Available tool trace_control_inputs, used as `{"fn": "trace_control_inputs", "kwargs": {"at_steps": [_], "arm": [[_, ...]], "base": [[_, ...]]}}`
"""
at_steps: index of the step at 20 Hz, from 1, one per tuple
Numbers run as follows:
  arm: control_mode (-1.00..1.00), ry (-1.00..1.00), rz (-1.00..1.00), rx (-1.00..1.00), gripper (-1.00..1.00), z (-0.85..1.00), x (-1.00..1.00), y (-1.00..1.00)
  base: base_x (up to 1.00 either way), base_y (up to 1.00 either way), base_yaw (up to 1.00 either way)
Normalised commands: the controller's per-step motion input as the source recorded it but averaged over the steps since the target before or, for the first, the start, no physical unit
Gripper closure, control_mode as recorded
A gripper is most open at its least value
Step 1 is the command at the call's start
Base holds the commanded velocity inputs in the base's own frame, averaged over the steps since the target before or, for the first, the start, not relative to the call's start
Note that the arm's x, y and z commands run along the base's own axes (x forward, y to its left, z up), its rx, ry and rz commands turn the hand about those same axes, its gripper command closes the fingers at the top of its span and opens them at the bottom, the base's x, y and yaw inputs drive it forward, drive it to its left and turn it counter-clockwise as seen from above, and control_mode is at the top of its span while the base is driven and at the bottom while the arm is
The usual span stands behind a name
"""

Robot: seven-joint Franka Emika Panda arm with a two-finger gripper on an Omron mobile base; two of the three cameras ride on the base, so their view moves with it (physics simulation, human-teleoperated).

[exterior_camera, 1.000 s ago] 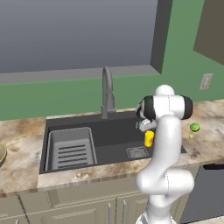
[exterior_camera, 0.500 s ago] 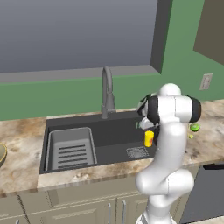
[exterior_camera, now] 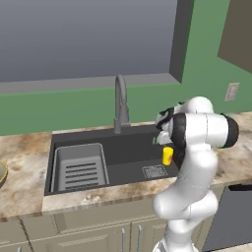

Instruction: Remove the kiwi and lemon wedge from the sink. Then move the bowl and cup from the counter to the sink for washing.

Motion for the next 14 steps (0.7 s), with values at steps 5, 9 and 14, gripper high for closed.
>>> {"fn": "trace_control_inputs", "kwargs": {"at_steps": [5,9,14], "arm": [[-1.00,0.00,-0.12,0.00,-1.00,0.32,-0.38,0.11],[-1.00,0.00,-0.10,0.00,-1.00,0.33,-0.34,0.13],[-1.00,0.00,-0.07,0.00,-1.00,0.33,-0.39,0.11]], "base": [[0.00,0.00,0.00],[0.00,0.00,0.00],[0.00,0.00,0.00]]}}
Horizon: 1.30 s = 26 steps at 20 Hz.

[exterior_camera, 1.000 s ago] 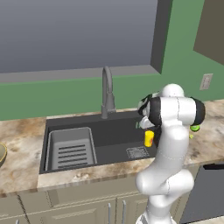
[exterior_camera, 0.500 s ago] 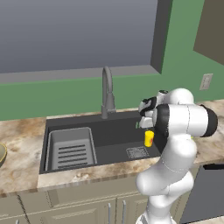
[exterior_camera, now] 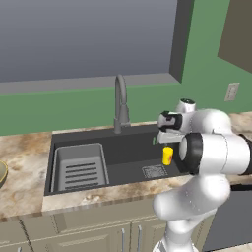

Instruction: Remove the kiwi and lemon wedge from the sink. Then move the bowl and cup from the counter to the sink for washing.

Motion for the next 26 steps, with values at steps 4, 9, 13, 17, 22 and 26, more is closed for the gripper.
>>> {"fn": "trace_control_inputs", "kwargs": {"at_steps": [4,9,13,17,22,26], "arm": [[-1.00,0.00,-0.03,0.00,-1.00,0.32,-0.44,0.10],[-1.00,-0.01,-0.01,0.00,-1.00,0.31,-0.45,0.11],[-1.00,-0.07,0.00,0.00,-1.00,0.29,-0.45,0.17],[-1.00,-0.08,-0.01,0.00,-1.00,0.27,-0.42,0.19],[-1.00,-0.07,-0.02,0.00,-1.00,0.27,-0.39,0.21],[-1.00,-0.07,-0.02,0.00,-1.00,0.26,-0.40,0.23]], "base": [[0.00,0.00,0.00],[0.00,0.00,0.00],[0.00,0.00,0.00],[0.00,0.00,0.00],[0.00,0.00,0.00],[0.00,0.00,0.00]]}}
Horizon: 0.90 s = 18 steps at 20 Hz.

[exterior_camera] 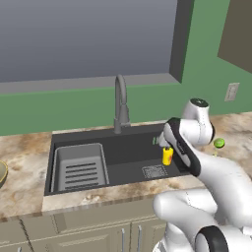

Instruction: Remove the kiwi and lemon wedge from the sink. Then move the bowl and cup from the counter to the sink for washing.

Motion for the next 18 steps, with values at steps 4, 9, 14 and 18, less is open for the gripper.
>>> {"fn": "trace_control_inputs", "kwargs": {"at_steps": [4,9,14,18], "arm": [[-1.00,-0.01,-0.07,0.00,-1.00,0.26,-0.33,0.24],[-1.00,0.00,-0.09,0.00,-1.00,0.28,-0.29,0.23],[-1.00,0.00,-0.10,0.00,-1.00,0.19,-0.23,0.28],[-1.00,0.00,-0.06,0.00,-1.00,0.15,-0.19,0.30]], "base": [[0.00,0.00,0.00],[0.00,0.00,0.00],[0.00,0.00,0.00],[0.00,0.00,0.00]]}}
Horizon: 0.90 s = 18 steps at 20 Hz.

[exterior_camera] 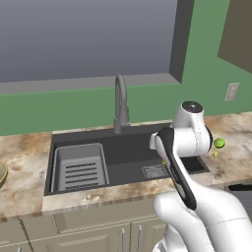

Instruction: Remove the kiwi and lemon wedge from the sink. Then move the bowl and cup from the counter to the sink for washing.

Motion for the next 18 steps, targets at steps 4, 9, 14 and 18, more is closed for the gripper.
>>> {"fn": "trace_control_inputs", "kwargs": {"at_steps": [4,9,14,18], "arm": [[-1.00,0.00,-0.01,0.00,-1.00,0.12,-0.15,0.29],[-1.00,0.00,0.00,0.00,-1.00,0.12,-0.10,0.31],[-1.00,0.00,0.01,0.00,-1.00,0.09,-0.05,0.33],[-1.00,0.00,0.01,0.00,-1.00,0.06,-0.03,0.35]], "base": [[0.00,0.00,0.00],[0.00,0.00,0.00],[0.00,0.00,0.00],[0.00,0.00,0.00]]}}
